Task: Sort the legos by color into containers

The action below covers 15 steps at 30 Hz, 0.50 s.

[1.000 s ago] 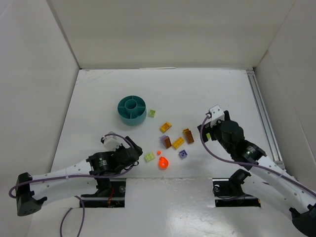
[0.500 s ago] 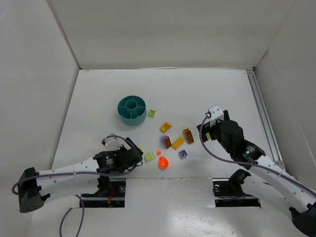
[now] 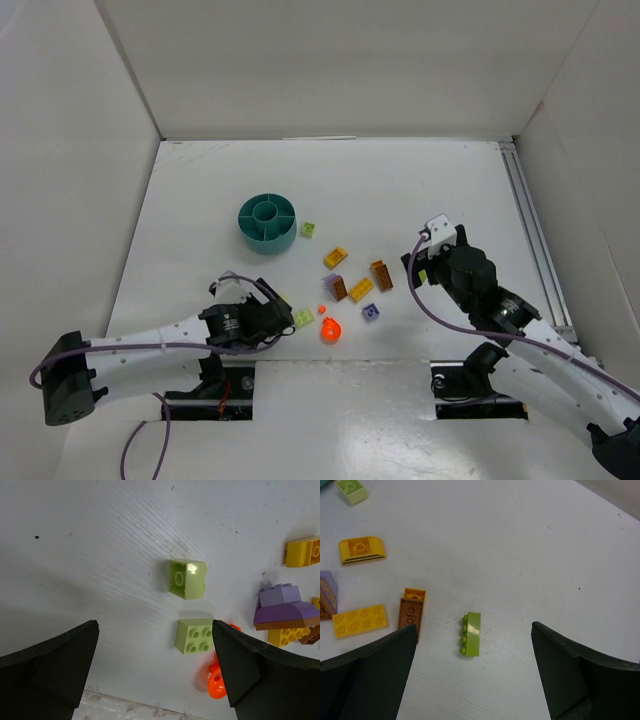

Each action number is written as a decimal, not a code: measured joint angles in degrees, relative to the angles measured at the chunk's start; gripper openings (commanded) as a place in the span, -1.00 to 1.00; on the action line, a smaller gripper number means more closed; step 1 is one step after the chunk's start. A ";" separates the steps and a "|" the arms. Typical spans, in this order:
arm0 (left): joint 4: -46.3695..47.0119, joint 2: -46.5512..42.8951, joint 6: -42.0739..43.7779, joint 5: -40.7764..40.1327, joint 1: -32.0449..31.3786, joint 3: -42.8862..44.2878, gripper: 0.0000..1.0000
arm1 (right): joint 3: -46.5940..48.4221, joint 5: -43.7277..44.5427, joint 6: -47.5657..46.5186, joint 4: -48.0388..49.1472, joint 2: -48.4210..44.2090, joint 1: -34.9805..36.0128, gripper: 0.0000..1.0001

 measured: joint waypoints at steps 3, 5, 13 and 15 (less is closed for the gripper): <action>2.45 3.23 1.81 -0.48 1.60 0.59 0.86 | -0.61 0.02 0.00 0.07 0.00 0.00 1.00; 4.74 6.23 4.44 -0.72 3.98 1.75 0.78 | -0.63 0.02 0.02 0.28 0.46 0.00 1.00; 16.33 16.59 18.12 2.29 16.63 4.87 0.29 | -0.66 0.50 0.00 0.63 1.51 0.00 1.00; 17.73 17.90 20.59 3.52 16.87 5.07 0.27 | -0.66 0.66 0.00 0.72 1.51 0.00 1.00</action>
